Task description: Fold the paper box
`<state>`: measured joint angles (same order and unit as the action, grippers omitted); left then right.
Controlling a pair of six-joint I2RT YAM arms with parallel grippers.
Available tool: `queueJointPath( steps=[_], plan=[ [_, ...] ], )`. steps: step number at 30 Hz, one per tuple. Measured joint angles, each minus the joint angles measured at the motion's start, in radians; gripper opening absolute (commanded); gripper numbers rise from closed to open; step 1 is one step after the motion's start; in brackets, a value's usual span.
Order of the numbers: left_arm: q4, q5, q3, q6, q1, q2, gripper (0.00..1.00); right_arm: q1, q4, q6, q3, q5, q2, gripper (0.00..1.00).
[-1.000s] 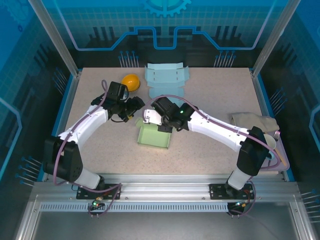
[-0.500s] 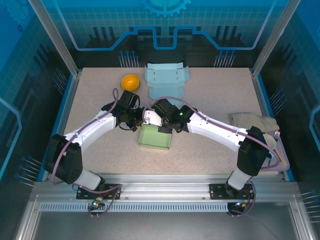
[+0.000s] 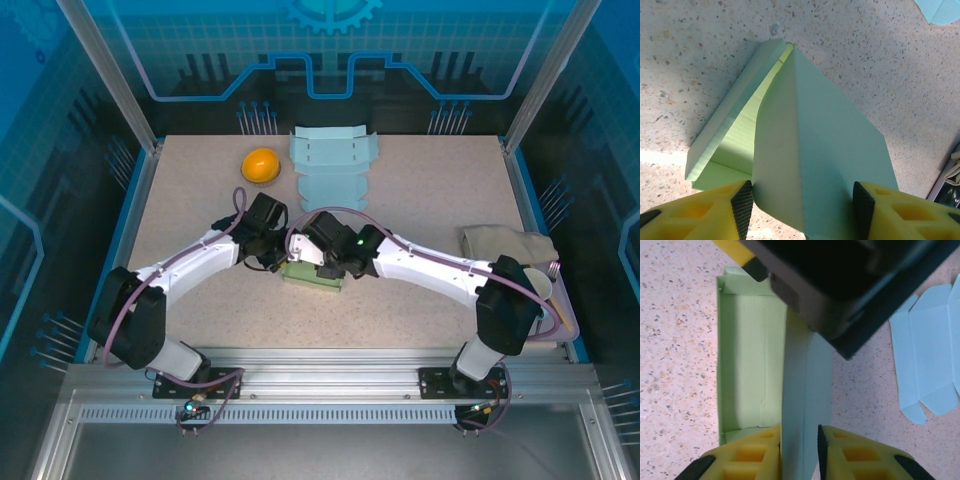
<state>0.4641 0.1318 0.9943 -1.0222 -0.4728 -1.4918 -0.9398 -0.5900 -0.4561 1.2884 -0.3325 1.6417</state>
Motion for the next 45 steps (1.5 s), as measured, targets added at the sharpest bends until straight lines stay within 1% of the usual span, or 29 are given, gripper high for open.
queueJointPath(
  steps=[7, 11, 13, 15, 17, 19, 21, 23, 27, 32, 39, 45],
  plan=[
    [-0.002, -0.016, -0.002, 0.0, -0.002, 0.0, 0.55, 0.0, 0.006, 0.091, 0.0, 0.0, -0.035, 0.56],
    [0.0, -0.026, -0.001, 0.0, -0.002, 0.0, 0.55, 0.012, -0.018, 0.202, 0.009, 0.005, -0.108, 0.66],
    [0.002, -0.031, -0.001, 0.0, -0.002, -0.001, 0.55, 0.037, -0.03, 0.274, 0.01, 0.011, -0.156, 0.67],
    [0.002, -0.032, -0.001, 0.0, -0.002, -0.003, 0.55, 0.1, -0.045, 0.383, 0.007, 0.03, -0.221, 0.67],
    [0.002, -0.034, -0.001, 0.0, -0.003, -0.006, 0.55, 0.2, -0.045, 0.511, -0.019, 0.061, -0.29, 0.67],
    [0.002, -0.035, -0.001, 0.0, -0.003, -0.01, 0.55, 0.319, -0.019, 0.646, -0.1, 0.096, -0.371, 0.65],
    [0.001, -0.035, -0.001, 0.0, -0.003, -0.013, 0.55, 0.409, 0.001, 0.753, -0.21, 0.117, -0.443, 0.63],
    [0.001, -0.035, -0.001, 0.0, -0.003, -0.014, 0.55, 0.434, 0.006, 0.819, -0.299, 0.14, -0.477, 0.61],
    [0.006, -0.035, 0.011, 0.0, -0.005, -0.018, 0.55, 0.436, 0.009, 0.883, -0.392, 0.21, -0.437, 0.59],
    [0.027, -0.039, 0.04, -0.001, -0.012, -0.026, 0.55, 0.421, 0.041, 0.901, -0.447, 0.262, -0.361, 0.59],
    [0.054, -0.05, 0.087, -0.001, -0.021, -0.034, 0.55, 0.349, 0.072, 0.892, -0.431, 0.266, -0.276, 0.57],
    [0.067, -0.058, 0.124, -0.001, -0.034, -0.05, 0.55, 0.331, 0.12, 0.91, -0.416, 0.323, -0.256, 0.58]
  ],
)
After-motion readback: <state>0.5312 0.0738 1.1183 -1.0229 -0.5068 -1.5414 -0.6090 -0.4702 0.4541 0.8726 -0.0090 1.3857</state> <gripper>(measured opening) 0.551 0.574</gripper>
